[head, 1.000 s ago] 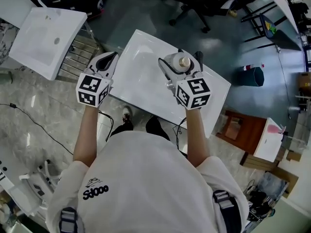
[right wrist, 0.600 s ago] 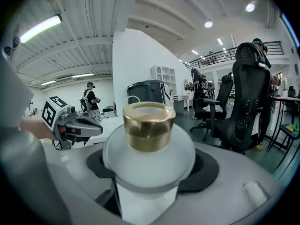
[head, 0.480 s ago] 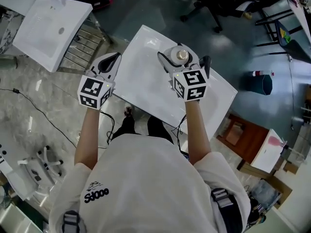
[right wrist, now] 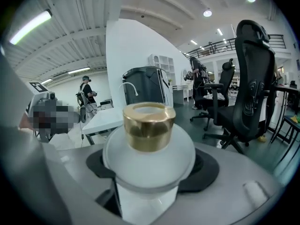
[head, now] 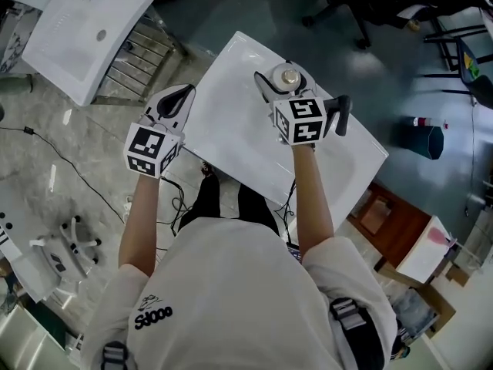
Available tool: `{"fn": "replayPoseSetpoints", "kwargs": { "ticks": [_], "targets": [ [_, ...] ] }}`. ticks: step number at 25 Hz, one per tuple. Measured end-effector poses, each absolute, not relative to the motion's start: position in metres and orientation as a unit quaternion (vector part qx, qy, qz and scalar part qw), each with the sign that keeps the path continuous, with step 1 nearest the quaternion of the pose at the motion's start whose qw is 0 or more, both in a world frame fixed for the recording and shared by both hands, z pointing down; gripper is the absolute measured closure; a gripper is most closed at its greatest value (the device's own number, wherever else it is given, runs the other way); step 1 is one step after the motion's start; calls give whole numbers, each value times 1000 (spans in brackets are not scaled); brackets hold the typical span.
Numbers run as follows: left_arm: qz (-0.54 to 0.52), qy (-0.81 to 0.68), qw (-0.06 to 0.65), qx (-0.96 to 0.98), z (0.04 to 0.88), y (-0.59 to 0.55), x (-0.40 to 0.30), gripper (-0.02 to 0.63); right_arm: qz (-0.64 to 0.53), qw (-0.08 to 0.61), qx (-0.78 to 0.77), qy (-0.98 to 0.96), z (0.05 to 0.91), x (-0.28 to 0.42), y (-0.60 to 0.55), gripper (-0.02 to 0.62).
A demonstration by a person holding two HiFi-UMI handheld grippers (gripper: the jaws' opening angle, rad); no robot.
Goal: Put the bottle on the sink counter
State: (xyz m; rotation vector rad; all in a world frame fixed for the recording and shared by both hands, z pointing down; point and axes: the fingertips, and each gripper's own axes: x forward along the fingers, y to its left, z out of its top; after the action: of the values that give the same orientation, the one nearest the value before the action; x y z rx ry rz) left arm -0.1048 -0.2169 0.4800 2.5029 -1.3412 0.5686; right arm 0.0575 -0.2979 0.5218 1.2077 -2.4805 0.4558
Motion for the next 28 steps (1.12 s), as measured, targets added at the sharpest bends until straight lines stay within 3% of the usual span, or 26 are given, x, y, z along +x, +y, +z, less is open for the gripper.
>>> {"fn": "replayPoseSetpoints", "kwargs": {
  "ticks": [28],
  "targets": [
    [226, -434, 180, 854, 552, -204, -119, 600, 165, 237, 426, -857, 634, 46, -348, 247]
  ]
}}
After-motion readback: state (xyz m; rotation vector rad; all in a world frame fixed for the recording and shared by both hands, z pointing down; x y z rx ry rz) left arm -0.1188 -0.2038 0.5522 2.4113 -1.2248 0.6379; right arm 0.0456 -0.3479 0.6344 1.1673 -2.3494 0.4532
